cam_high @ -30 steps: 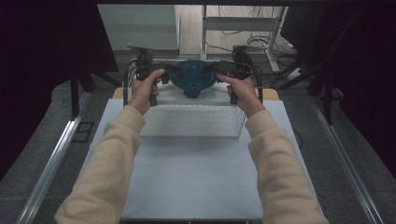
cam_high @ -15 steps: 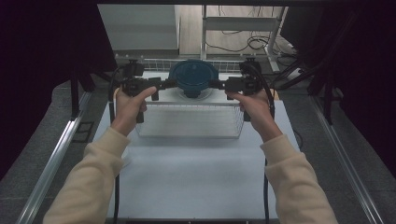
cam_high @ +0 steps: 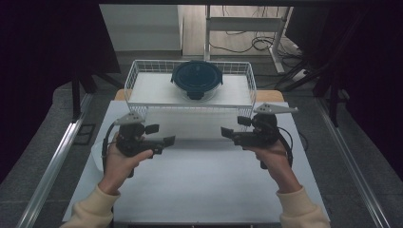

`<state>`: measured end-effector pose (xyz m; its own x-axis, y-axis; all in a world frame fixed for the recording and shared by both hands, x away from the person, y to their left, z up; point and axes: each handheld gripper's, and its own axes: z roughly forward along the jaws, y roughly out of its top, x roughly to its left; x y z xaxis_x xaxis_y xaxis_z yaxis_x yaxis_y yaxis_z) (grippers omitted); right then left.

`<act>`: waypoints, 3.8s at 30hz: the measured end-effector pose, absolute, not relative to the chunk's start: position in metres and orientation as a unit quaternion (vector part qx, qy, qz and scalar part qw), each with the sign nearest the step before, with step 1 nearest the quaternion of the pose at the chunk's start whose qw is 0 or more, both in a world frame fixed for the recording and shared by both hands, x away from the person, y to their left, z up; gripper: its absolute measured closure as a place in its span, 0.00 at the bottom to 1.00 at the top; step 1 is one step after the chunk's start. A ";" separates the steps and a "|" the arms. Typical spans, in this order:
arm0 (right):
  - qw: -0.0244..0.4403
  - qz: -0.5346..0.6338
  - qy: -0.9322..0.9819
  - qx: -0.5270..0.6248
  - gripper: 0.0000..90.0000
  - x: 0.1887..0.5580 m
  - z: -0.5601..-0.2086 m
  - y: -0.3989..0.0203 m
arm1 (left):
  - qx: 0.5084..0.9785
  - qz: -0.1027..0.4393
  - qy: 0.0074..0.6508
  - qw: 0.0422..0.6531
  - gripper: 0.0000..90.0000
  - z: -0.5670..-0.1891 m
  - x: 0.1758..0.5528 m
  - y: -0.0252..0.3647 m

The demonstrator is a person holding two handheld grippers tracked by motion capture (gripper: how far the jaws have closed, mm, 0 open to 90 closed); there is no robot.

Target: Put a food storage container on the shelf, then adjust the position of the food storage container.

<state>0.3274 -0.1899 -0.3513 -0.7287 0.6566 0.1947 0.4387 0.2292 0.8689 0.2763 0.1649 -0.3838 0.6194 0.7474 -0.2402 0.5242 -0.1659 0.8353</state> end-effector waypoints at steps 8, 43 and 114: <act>0.089 0.476 0.799 0.356 0.22 0.301 -0.384 -0.202 | 0.770 0.097 0.444 0.448 0.24 -0.421 0.252 0.171; 0.064 0.409 0.825 0.385 0.25 0.286 -0.449 -0.216 | 0.781 0.072 0.466 0.409 0.25 -0.463 0.239 0.179; 0.035 0.416 0.813 0.407 0.24 0.291 -0.449 -0.226 | 0.687 0.081 0.674 0.260 1.00 -0.498 0.322 0.392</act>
<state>0.2915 -0.2257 -0.4493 -0.6667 0.6901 0.2816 0.6324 0.3238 0.7037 0.3216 0.3920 -0.4979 0.0790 0.9678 -0.2389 0.8840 0.0427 0.4655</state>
